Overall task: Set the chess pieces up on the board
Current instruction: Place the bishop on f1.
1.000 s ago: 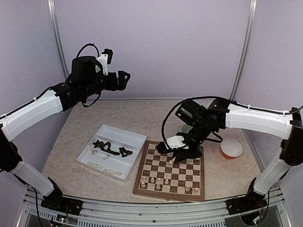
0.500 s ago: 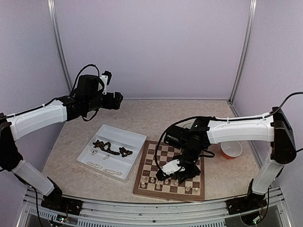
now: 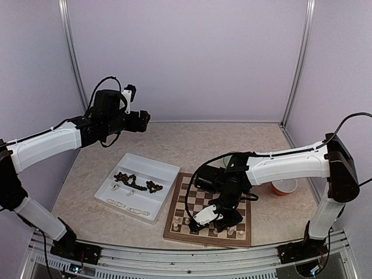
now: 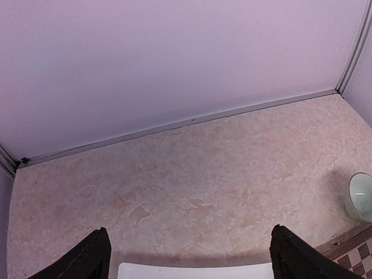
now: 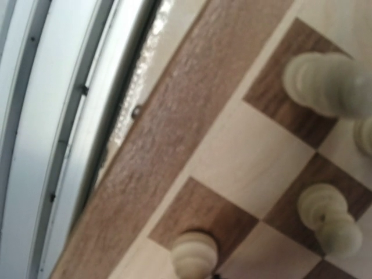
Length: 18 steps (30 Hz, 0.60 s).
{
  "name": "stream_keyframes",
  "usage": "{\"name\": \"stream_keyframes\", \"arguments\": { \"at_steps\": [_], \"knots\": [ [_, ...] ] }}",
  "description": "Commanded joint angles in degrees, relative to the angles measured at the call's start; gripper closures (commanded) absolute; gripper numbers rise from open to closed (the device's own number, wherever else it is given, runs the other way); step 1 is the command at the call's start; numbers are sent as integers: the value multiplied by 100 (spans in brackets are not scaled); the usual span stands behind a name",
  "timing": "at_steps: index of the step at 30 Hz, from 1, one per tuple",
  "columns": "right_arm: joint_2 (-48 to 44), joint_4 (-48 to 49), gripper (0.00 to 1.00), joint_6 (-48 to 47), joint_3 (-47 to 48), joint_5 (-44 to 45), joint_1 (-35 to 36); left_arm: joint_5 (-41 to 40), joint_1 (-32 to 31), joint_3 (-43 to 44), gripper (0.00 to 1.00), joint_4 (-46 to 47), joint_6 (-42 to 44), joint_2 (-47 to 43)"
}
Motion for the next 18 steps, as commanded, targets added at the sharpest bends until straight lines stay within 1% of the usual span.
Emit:
{"name": "stream_keyframes", "arguments": {
  "at_steps": [1,6,18],
  "knots": [
    [124,-86,93,70,3,167,101,29,-5,142,7,-51,73,-170],
    [-2,-265,93,79,-41,324,110,87,-5,159,7,-66,64,-174],
    [-56,-543,92,129,-75,344,196,192,-5,195,9,-122,55,-122]
  ]
}}
